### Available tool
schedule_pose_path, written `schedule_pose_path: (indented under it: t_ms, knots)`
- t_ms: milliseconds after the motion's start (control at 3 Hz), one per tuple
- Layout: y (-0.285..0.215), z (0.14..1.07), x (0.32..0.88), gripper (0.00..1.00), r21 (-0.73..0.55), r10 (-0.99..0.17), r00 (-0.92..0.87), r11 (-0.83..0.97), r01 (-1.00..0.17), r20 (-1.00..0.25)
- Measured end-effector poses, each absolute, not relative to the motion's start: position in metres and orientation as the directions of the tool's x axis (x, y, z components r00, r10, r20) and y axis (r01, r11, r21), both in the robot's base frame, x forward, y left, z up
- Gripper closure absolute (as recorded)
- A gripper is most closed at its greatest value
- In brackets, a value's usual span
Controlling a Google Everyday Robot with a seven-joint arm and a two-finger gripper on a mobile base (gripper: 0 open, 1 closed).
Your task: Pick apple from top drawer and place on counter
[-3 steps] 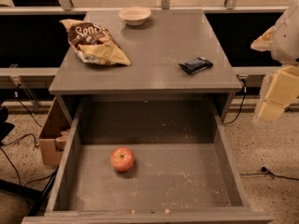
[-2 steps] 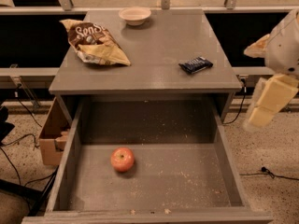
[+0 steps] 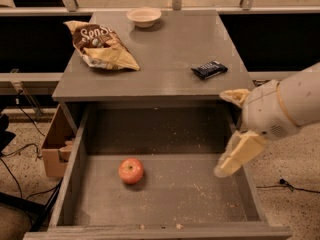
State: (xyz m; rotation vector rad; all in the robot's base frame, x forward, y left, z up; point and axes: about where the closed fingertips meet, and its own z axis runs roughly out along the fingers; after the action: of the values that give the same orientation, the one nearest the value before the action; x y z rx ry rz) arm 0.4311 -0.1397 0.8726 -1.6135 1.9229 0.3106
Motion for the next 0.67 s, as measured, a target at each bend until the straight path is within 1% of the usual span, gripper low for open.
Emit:
schedule_pose_path:
  t_ms: [333, 667]
  knots:
    - [-0.091, 0.84, 0.437, 0.0, -0.199, -0.716, -0.033, 0.238, -0.951, -0.697]
    - [-0.044, 0.804, 0.452, 0.0, -0.197, -0.678, -0.032, 0.259, -0.946, -0.735]
